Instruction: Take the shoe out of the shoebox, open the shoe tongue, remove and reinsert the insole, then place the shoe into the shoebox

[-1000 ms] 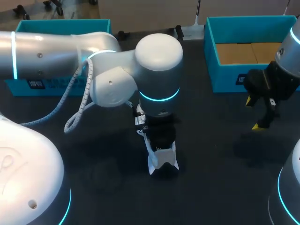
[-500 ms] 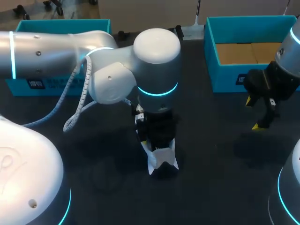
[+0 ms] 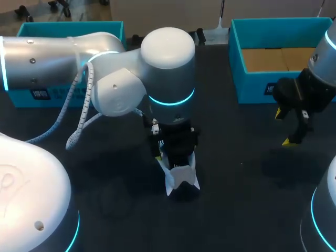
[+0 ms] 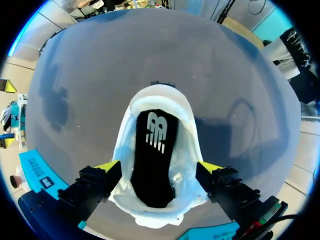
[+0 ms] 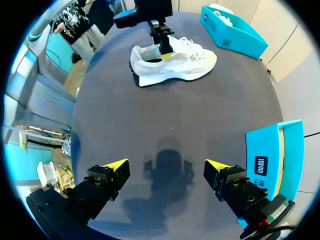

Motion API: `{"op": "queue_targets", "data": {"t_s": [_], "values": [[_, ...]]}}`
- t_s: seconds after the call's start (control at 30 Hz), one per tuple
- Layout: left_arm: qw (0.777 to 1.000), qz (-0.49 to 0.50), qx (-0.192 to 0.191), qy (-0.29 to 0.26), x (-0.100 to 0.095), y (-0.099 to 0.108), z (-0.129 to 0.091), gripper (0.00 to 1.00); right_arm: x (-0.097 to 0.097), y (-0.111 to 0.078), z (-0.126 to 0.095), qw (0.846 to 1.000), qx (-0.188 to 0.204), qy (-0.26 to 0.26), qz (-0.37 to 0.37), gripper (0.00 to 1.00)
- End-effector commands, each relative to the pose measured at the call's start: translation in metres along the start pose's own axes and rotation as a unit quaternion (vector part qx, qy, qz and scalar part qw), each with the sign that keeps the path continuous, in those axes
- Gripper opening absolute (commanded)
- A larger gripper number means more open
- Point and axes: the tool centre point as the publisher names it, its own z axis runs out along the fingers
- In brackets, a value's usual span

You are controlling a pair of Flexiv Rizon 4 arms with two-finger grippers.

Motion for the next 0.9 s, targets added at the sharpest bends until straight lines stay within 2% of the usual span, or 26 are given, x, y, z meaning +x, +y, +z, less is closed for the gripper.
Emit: {"op": "queue_targets", "data": {"t_s": [0.03,0.57,0.73,0.9], "values": [[1.000,0.007,0.007,-0.002,0.001,0.003,-0.006,1.00,0.001,0.000,0.000,1.000,0.001,-0.001,0.000,1.00],[1.000,0.003,0.026,0.007,0.001,0.027,-0.009,1.00,0.001,0.000,0.000,1.000,0.001,-0.001,0.000,1.00],[0.999,0.008,0.036,-0.001,-0.001,0.029,-0.013,1.00,0.001,0.000,0.000,1.000,0.001,-0.001,0.000,1.00],[1.000,0.008,0.029,-0.005,-0.005,0.034,-0.014,1.00,0.001,0.000,0.000,1.000,0.001,-0.001,0.000,1.00]]}}
